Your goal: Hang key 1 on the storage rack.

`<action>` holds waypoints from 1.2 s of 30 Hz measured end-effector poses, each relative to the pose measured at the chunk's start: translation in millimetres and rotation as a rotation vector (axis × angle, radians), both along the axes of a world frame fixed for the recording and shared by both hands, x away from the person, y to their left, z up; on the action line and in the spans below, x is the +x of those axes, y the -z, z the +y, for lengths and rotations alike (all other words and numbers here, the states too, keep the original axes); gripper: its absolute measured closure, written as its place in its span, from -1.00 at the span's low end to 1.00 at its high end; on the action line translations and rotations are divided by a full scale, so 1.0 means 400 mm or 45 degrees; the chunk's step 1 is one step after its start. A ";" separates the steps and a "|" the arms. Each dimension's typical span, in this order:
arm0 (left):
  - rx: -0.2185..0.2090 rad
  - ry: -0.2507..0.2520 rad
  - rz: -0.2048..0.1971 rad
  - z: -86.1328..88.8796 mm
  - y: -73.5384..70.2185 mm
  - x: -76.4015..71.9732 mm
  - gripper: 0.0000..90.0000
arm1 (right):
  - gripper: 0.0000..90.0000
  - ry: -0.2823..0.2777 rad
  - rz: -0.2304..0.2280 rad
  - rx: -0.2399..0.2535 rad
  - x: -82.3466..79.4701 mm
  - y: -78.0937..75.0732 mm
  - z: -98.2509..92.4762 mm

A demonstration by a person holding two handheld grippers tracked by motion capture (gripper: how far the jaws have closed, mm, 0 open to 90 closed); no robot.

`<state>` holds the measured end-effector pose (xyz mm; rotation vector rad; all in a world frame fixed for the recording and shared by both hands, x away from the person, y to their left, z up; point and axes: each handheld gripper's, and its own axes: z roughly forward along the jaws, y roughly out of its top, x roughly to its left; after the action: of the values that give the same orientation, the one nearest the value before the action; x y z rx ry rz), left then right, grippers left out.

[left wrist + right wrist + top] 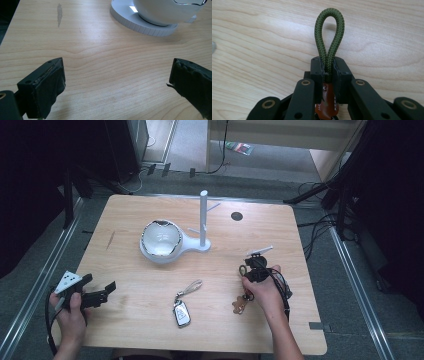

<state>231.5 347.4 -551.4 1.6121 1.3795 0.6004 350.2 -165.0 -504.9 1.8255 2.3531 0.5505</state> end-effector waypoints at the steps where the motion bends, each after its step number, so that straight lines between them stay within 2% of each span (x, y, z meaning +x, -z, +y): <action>1: 0.001 -0.004 0.000 -0.001 0.000 0.000 -0.98 | 0.81 -0.005 -0.016 0.011 -0.004 -0.004 0.000; 9: 0.000 -0.001 -0.008 -0.001 0.000 -0.001 -0.98 | 0.81 -0.037 -0.196 0.185 -0.034 -0.045 -0.012; 11: 0.000 -0.002 -0.007 -0.001 0.000 -0.001 -0.98 | 0.81 -0.050 -0.243 0.217 -0.039 -0.051 -0.015; 12: 0.000 -0.002 -0.007 -0.001 0.000 -0.001 -0.98 | 0.81 -0.050 -0.243 0.217 -0.039 -0.051 -0.015; 13: 0.001 -0.002 -0.006 -0.001 0.000 -0.001 -0.98 | 0.81 -0.062 -0.285 0.237 -0.043 -0.060 -0.016; 17: 0.003 -0.003 -0.002 -0.002 0.000 -0.001 -0.98 | 0.81 -0.058 -0.339 0.266 -0.048 -0.073 -0.022; 18: 0.003 -0.004 -0.002 -0.002 0.000 -0.001 -0.98 | 0.81 -0.067 -0.402 0.303 -0.051 -0.084 -0.027; 19: 0.007 -0.005 0.000 -0.003 0.000 -0.001 -0.98 | 0.81 -0.066 -0.437 0.311 -0.052 -0.089 -0.028; 21: 0.009 -0.006 0.001 -0.003 0.000 -0.001 -0.98 | 0.81 -0.067 -0.452 0.322 -0.053 -0.092 -0.030; 22: 0.009 -0.006 0.001 -0.003 0.000 -0.001 -0.98 | 0.81 -0.056 -0.503 0.343 -0.054 -0.102 -0.035; 23: 0.009 -0.006 0.001 -0.003 0.000 -0.001 -0.98 | 0.81 -0.056 -0.503 0.343 -0.054 -0.102 -0.035; 24: 0.008 -0.006 0.000 -0.003 0.000 -0.001 -0.98 | 0.81 -0.063 -0.545 0.361 -0.056 -0.111 -0.035; 27: 0.008 -0.005 -0.002 -0.003 0.000 -0.001 -0.98 | 0.81 -0.077 -0.601 0.371 -0.057 -0.125 -0.030; 29: 0.006 -0.006 -0.006 -0.003 0.000 -0.001 -0.98 | 0.81 -0.078 -0.613 0.376 -0.056 -0.129 -0.028; 30: 0.005 -0.006 -0.007 -0.003 0.000 -0.001 -0.98 | 0.81 -0.084 -0.650 0.393 -0.054 -0.137 -0.023; 32: 0.003 -0.005 -0.006 -0.001 0.000 -0.001 -0.98 | 0.81 -0.096 -0.669 0.398 -0.051 -0.146 -0.016; 35: 0.000 -0.004 -0.006 -0.001 0.000 -0.001 -0.98 | 0.81 -0.106 -0.692 0.387 -0.049 -0.155 -0.008; 36: -0.001 -0.003 -0.006 -0.001 0.000 -0.001 -0.98 | 0.81 -0.114 -0.717 0.390 -0.045 -0.166 0.001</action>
<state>230.9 346.9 -551.4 1.6074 1.3784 0.6045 332.1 -164.5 -438.4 1.4052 2.0433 1.3007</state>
